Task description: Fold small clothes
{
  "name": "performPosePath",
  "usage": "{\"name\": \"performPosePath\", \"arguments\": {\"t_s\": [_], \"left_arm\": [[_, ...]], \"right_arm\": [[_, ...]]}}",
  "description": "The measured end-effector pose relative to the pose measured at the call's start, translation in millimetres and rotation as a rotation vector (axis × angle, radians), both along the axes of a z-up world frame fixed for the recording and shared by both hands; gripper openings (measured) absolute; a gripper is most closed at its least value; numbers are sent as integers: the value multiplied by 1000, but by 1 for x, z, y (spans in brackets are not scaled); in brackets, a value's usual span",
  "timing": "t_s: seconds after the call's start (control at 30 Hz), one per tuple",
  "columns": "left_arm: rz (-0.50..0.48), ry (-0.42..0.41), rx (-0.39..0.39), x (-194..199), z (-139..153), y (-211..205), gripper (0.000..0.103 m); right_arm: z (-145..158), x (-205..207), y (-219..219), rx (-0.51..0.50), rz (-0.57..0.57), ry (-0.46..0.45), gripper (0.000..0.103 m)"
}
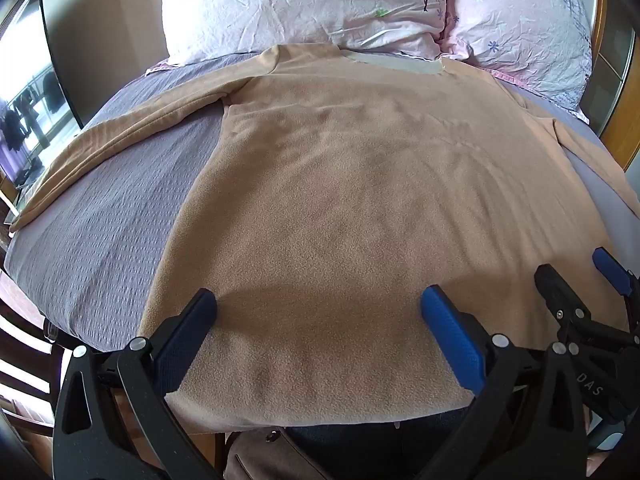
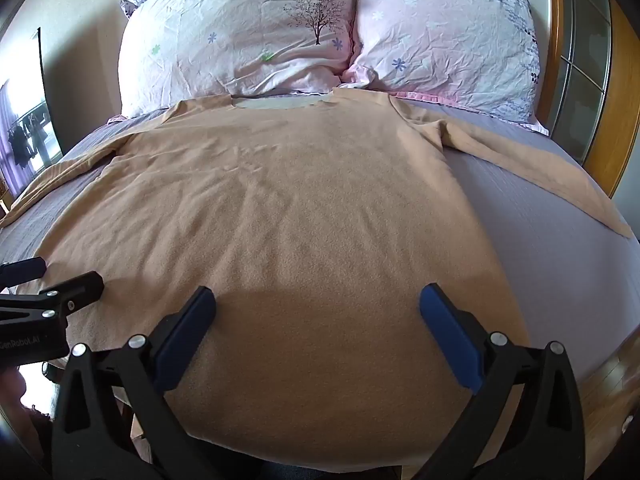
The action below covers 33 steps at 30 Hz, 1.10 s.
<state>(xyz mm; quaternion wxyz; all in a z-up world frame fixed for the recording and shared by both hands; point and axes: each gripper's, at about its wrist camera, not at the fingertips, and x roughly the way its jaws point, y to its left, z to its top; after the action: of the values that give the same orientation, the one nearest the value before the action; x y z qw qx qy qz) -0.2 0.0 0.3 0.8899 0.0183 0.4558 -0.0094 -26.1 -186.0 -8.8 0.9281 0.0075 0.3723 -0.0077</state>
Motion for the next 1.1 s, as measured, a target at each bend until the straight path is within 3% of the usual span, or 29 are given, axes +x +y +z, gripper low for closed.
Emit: {"name": "performPosePath", "arguments": {"t_s": [1.1], "left_arm": [[-2, -15, 1, 1, 1, -3, 102]], "right_arm": [[-1, -3, -3, 0, 7, -17, 101]]}}
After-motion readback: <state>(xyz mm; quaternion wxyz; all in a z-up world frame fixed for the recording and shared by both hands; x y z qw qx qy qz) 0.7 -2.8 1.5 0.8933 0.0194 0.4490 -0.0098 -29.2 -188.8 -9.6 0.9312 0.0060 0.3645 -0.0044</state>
